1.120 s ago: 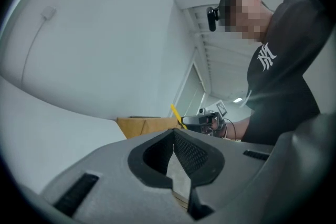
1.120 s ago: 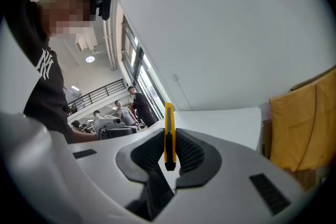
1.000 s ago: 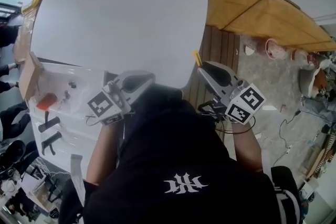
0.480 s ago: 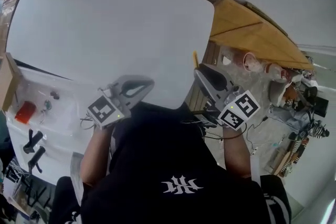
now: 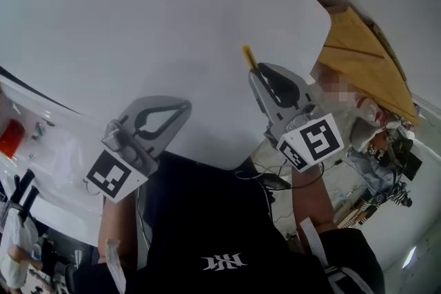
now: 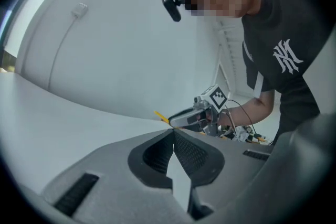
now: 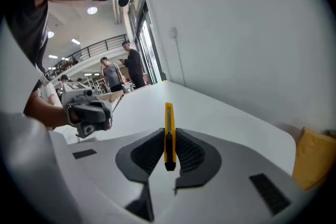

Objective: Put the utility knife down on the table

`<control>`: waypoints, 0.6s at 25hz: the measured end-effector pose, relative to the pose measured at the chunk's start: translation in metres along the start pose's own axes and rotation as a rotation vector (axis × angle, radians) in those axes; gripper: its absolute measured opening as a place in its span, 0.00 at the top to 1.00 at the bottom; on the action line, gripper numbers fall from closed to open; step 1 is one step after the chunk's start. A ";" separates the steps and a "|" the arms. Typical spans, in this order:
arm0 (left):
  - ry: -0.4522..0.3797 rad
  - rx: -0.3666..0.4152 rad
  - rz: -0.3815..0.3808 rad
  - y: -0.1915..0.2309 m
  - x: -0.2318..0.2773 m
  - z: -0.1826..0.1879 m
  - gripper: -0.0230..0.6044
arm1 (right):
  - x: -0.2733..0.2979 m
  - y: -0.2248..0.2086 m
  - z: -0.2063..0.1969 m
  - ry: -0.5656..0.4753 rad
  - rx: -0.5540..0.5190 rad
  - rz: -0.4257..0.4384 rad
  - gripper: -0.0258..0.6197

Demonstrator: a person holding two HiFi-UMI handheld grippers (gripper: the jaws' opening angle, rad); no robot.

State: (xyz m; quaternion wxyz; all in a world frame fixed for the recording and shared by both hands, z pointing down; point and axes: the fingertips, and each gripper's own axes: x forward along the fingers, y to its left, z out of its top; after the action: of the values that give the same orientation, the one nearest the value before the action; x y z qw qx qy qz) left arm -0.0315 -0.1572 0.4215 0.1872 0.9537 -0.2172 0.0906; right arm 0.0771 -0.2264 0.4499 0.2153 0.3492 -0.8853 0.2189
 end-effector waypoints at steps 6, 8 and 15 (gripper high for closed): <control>-0.051 0.006 0.141 0.045 0.032 -0.010 0.96 | 0.051 -0.033 -0.039 0.098 0.005 -0.048 0.87; -0.023 0.027 0.177 0.059 0.048 -0.017 0.96 | 0.060 -0.042 -0.049 0.136 -0.002 -0.077 0.87; 0.047 0.044 0.203 0.082 0.084 -0.031 0.96 | 0.076 -0.060 -0.073 0.288 -0.073 -0.117 0.87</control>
State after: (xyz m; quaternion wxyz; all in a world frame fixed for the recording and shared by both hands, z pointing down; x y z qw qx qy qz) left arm 0.0033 -0.2453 0.4970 0.1611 0.9283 -0.3061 0.1361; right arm 0.0859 -0.2661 0.5642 0.3652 0.3571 -0.8307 0.2214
